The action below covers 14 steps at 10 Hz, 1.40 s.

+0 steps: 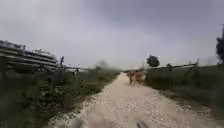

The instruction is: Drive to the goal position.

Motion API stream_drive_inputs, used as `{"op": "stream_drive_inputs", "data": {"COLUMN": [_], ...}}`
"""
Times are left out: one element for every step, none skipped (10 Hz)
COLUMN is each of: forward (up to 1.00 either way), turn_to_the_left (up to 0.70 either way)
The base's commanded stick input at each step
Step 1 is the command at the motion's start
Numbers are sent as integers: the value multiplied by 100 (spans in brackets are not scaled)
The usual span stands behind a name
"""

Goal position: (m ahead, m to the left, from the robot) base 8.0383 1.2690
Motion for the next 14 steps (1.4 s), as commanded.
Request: {"op": "stream_drive_inputs", "data": {"forward": [100,100,100,100,100,99,98,98,98,100,100,100,100,100], "turn_to_the_left": [0,0,0,0,0,0,0,0,0,0,0,0,0,0]}}
